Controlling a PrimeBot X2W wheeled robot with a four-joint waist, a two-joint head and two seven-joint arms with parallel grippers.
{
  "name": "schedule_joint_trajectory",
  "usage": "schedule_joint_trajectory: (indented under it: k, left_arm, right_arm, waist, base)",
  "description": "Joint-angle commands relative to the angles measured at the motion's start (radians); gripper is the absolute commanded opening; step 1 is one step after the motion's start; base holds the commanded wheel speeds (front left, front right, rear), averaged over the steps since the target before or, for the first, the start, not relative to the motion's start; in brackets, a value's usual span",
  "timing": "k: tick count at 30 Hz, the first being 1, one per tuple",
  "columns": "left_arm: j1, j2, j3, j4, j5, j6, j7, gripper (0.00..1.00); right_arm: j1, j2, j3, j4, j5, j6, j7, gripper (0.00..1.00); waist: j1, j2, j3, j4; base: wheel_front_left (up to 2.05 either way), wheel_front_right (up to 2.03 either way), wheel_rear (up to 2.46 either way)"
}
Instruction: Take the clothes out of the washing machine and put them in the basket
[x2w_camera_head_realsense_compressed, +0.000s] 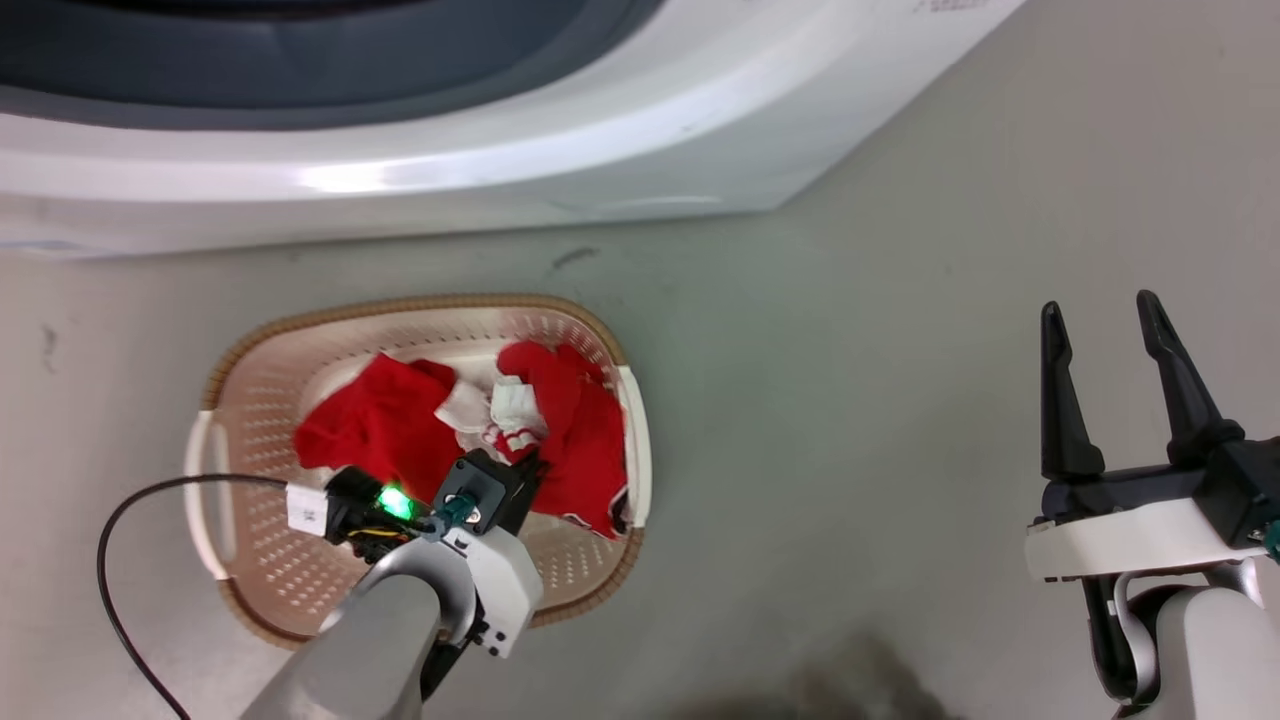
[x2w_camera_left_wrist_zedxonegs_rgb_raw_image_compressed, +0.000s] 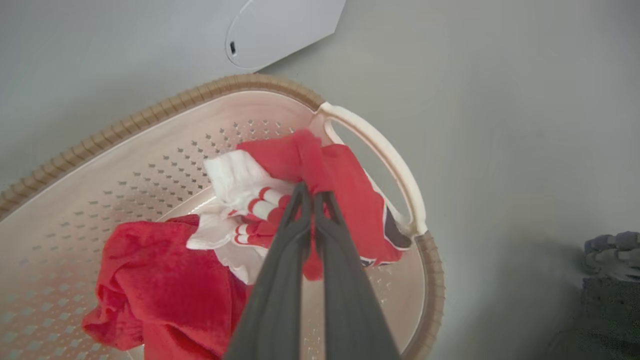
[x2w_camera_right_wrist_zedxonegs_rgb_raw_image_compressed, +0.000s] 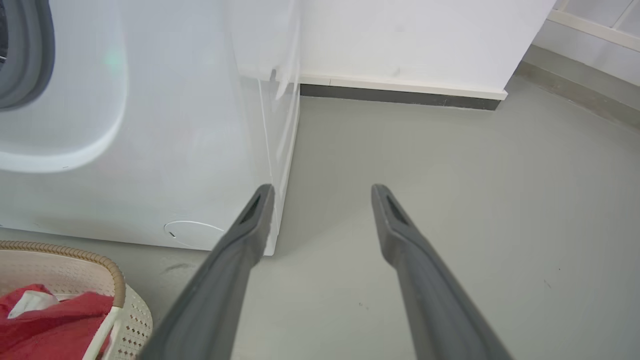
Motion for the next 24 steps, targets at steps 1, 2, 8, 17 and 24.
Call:
schedule_joint_trajectory:
  k: [1,2,8,17,24]
  left_arm:
    - [-0.024,0.01,-0.02,0.029,-0.003,-0.001,-0.003,0.0]
    - [-0.042,0.019,-0.041,0.058,0.007,-0.001,-0.003,0.0]
    - [-0.13,0.018,-0.078,0.189,-0.001,-0.001,-0.003,0.0]
    - [-0.17,0.015,-0.081,0.26,-0.079,0.0,-0.003,1.0]
    - [-0.116,0.007,-0.019,0.152,-0.085,0.003,-0.003,1.0]
  right_arm:
    - [-0.017,0.001,0.005,-0.006,0.004,-0.001,-0.002,1.0]
    - [-0.019,0.001,0.007,-0.008,0.006,-0.001,-0.002,1.0]
    - [-0.028,0.001,0.01,-0.019,0.017,-0.001,-0.002,1.0]
    - [-0.047,0.001,0.029,-0.003,0.025,-0.001,-0.002,1.0]
    - [-0.047,0.001,0.016,0.02,0.014,-0.001,-0.002,1.0]
  waist:
    - [-0.0002,0.0,0.046,-0.033]
    - [-0.0002,0.0,0.055,-0.039]
    - [-0.0002,0.0,0.101,-0.056]
    - [-0.0002,0.0,0.102,-0.053]
    - [-0.0002,0.0,0.021,-0.016]
  base:
    - [0.0,0.0,0.0]
    - [0.0,0.0,0.0]
    - [0.0,0.0,0.0]
    - [0.0,0.0,0.0]
    - [0.0,0.0,0.0]
